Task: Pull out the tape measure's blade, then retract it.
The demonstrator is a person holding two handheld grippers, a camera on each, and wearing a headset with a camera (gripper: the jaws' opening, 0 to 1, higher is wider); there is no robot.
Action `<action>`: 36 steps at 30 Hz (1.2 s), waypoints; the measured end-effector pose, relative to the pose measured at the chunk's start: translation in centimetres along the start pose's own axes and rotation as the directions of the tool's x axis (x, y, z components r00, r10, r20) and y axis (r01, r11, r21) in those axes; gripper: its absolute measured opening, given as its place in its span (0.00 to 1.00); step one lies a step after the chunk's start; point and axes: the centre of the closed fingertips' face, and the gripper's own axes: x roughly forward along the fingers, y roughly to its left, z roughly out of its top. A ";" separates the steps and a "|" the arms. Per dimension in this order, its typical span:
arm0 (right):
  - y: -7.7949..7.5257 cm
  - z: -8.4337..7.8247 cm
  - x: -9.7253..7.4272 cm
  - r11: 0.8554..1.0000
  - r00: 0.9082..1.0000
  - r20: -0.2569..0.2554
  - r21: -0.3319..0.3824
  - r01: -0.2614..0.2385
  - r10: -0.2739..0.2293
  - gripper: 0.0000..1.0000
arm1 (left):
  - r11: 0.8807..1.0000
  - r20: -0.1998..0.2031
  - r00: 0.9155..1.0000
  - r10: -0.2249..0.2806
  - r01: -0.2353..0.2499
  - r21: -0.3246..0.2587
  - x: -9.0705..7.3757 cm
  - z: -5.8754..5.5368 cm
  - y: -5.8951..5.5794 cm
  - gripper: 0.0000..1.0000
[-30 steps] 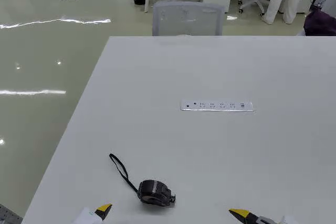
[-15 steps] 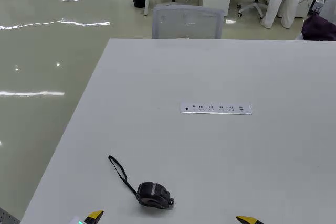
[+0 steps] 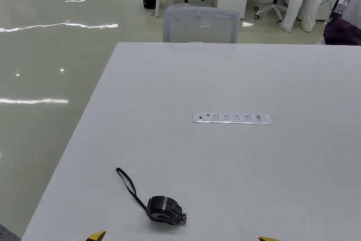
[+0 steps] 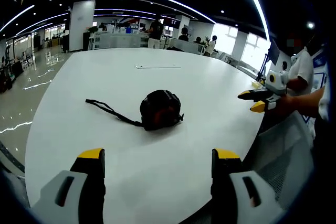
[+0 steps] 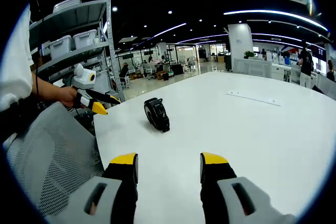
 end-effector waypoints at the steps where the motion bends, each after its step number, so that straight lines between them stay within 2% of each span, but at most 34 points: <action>1: 0.0 0.0 -0.1 1.000 1.000 0.000 0.000 0.002 -0.002 0.47 | 1.000 0.000 1.000 0.000 0.000 0.000 -0.1 -0.1 0.0 0.82; 13: 0.2 -0.6 -0.8 1.000 1.000 -0.009 0.008 0.023 -0.023 0.48 | 0.999 0.007 1.000 0.019 -0.018 -0.027 -0.7 -0.9 0.3 0.82; 16: 0.1 -0.6 -0.7 1.000 1.000 -0.007 0.009 0.027 -0.027 0.49 | 0.999 0.011 1.000 0.021 -0.020 -0.038 -0.7 -0.8 0.3 0.82; 36: 0.5 -0.8 -0.8 1.000 0.999 -0.017 0.002 0.029 -0.029 0.49 | 1.000 0.009 1.000 0.005 -0.005 -0.017 -0.5 -0.7 -0.1 0.82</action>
